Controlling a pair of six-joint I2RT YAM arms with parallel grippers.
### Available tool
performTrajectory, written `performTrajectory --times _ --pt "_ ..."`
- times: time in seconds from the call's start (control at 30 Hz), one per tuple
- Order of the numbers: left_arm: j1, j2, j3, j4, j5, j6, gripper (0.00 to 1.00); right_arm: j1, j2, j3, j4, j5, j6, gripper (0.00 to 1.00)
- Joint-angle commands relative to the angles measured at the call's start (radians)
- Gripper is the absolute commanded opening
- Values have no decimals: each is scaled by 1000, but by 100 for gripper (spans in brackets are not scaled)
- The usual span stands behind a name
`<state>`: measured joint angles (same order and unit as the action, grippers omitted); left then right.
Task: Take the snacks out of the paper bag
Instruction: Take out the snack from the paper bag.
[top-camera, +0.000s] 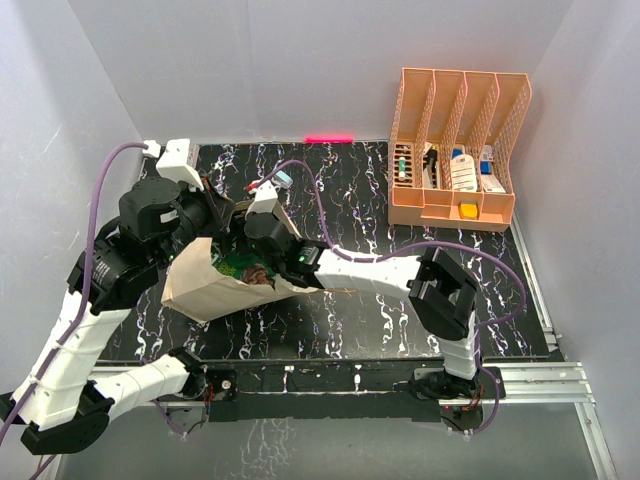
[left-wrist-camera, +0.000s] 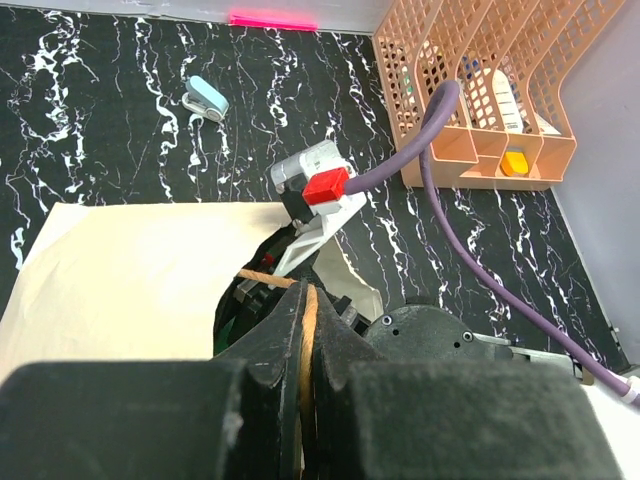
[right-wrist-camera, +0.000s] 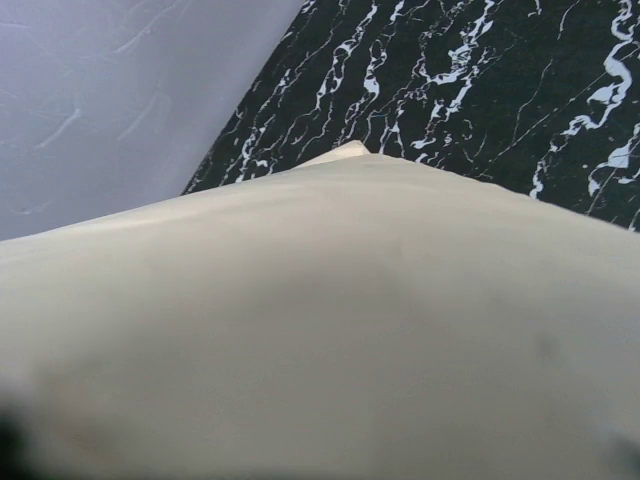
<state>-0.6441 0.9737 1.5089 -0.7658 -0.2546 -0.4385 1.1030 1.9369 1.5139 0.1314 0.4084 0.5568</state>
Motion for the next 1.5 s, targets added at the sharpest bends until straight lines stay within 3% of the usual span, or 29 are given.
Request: performTrajectory --times 0.0,0.17,0.27,0.77,1.17,1.47 --pt "-5 -40 -6 40 11 -23 0 -2 -12 59 27 28 -17 38" --pt "-6 -54 -42 50 -13 -34 0 -2 -100 -27 108 -52 -30 13" --pt "-4 -61 -60 45 -36 -47 0 -3 -141 -50 112 -76 -15 7" --pt "-6 -97 -133 50 -103 -63 0 -5 -440 -207 137 -162 104 7" --pt "-5 -108 -144 43 -121 -46 0 -11 -680 -264 227 -139 126 7" --pt "-5 -108 -152 48 -119 -45 0 -14 -808 -212 273 -2 -98 7"
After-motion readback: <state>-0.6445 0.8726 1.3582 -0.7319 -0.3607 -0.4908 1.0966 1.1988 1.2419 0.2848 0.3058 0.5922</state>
